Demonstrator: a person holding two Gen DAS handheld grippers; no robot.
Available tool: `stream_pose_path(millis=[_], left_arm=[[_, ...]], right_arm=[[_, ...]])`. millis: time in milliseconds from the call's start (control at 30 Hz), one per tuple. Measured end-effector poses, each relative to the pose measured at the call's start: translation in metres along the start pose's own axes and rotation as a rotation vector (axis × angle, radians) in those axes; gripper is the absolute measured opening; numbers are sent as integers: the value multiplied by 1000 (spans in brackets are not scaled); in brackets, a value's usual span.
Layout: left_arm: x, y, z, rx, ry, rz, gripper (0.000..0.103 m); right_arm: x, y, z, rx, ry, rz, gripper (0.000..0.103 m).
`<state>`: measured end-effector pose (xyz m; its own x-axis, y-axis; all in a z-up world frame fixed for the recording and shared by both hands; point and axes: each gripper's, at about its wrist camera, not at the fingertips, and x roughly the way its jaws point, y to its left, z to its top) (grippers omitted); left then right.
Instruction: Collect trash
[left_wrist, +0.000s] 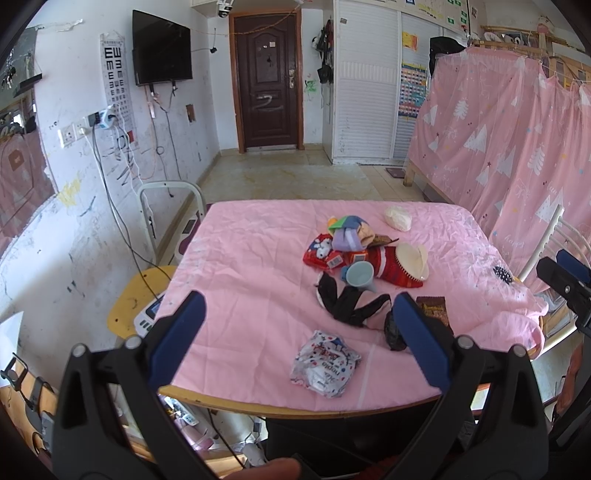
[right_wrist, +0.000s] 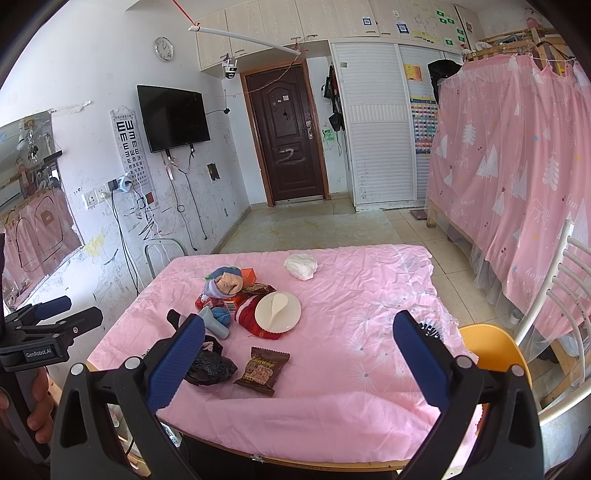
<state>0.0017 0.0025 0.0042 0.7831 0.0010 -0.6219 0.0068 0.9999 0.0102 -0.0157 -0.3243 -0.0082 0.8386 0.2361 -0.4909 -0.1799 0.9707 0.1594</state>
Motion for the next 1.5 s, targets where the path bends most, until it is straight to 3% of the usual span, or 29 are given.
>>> stream_pose_path(millis=[867,1333,1500], left_arm=[[0,7,2,2,12,0,97],[59,3,-53,26,218,-28,97],[79,-2,-61,44,271,-53,85]], right_arm=[[10,2,-2,-9,22,19,92],[66,24,-35,-34,205,180,92],[81,42,-40,-81,244,239,92]])
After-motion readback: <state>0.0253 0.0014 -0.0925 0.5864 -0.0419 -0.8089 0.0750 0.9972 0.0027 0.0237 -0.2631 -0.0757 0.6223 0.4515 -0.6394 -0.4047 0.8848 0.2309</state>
